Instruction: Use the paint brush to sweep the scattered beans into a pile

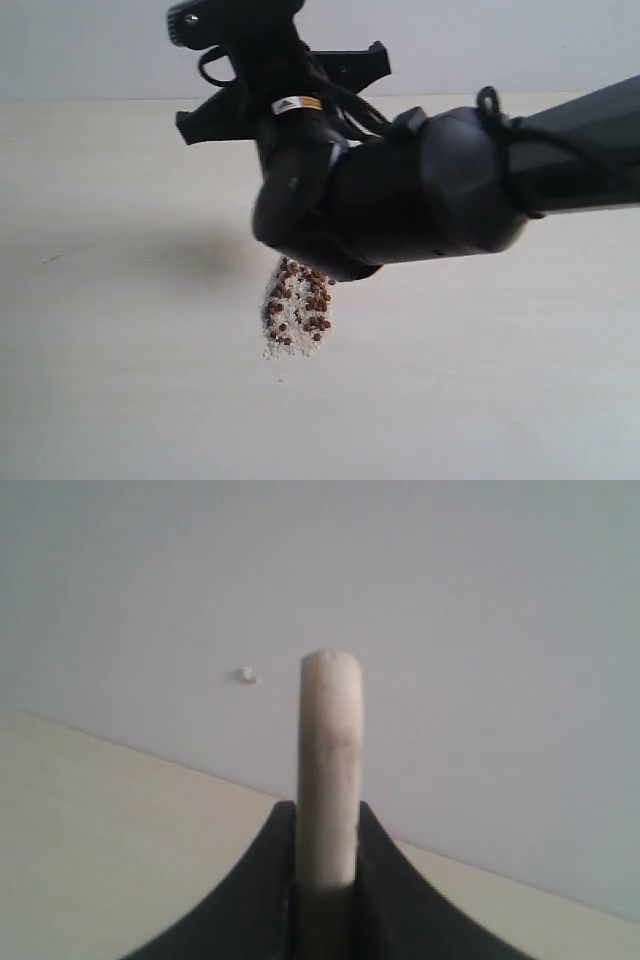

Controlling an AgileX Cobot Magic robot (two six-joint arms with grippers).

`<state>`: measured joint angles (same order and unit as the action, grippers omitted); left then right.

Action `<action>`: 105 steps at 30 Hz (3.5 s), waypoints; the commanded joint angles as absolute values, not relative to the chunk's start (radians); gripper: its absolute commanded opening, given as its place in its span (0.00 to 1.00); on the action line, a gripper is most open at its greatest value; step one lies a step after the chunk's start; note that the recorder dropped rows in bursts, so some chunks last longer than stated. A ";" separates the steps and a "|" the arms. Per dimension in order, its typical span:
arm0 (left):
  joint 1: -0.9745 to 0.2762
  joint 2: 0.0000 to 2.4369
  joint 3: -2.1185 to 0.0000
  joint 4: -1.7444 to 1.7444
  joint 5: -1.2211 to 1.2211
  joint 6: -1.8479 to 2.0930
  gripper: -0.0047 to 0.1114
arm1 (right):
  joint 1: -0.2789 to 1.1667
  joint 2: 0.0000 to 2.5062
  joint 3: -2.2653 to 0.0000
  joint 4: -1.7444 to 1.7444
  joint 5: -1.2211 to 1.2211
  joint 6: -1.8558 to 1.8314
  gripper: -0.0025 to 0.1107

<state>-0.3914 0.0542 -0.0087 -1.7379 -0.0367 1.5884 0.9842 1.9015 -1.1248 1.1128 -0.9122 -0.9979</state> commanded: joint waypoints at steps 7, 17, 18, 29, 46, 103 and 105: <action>-0.390 0.046 -0.006 -1.744 -0.039 1.592 0.04 | 0.754 1.730 -0.750 0.282 -0.994 -0.343 0.02; -0.390 0.046 -0.006 -1.744 -0.039 1.592 0.04 | 0.358 1.754 -0.821 -0.656 -1.006 0.403 0.02; -0.390 0.046 -0.006 -1.744 -0.039 1.592 0.04 | 0.328 1.761 -0.843 -0.728 -1.023 0.452 0.02; -0.390 0.046 -0.006 -1.744 -0.039 1.592 0.04 | 0.190 1.982 -1.203 -1.285 -1.149 0.814 0.02; -0.390 0.046 -0.006 -1.744 -0.039 1.592 0.04 | 0.192 2.330 -1.581 -1.337 -1.221 0.895 0.02; -0.390 0.046 -0.006 -1.744 -0.039 1.594 0.04 | 0.283 2.266 -1.622 -1.617 -1.221 1.255 0.02; -0.390 0.046 -0.006 -1.744 -0.039 1.594 0.04 | 0.283 2.247 -1.622 -1.621 -1.221 1.261 0.02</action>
<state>-0.3914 0.0542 -0.0087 -1.7379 -0.0367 1.5884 0.2909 2.2826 -1.6202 -1.6358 -1.2194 1.2536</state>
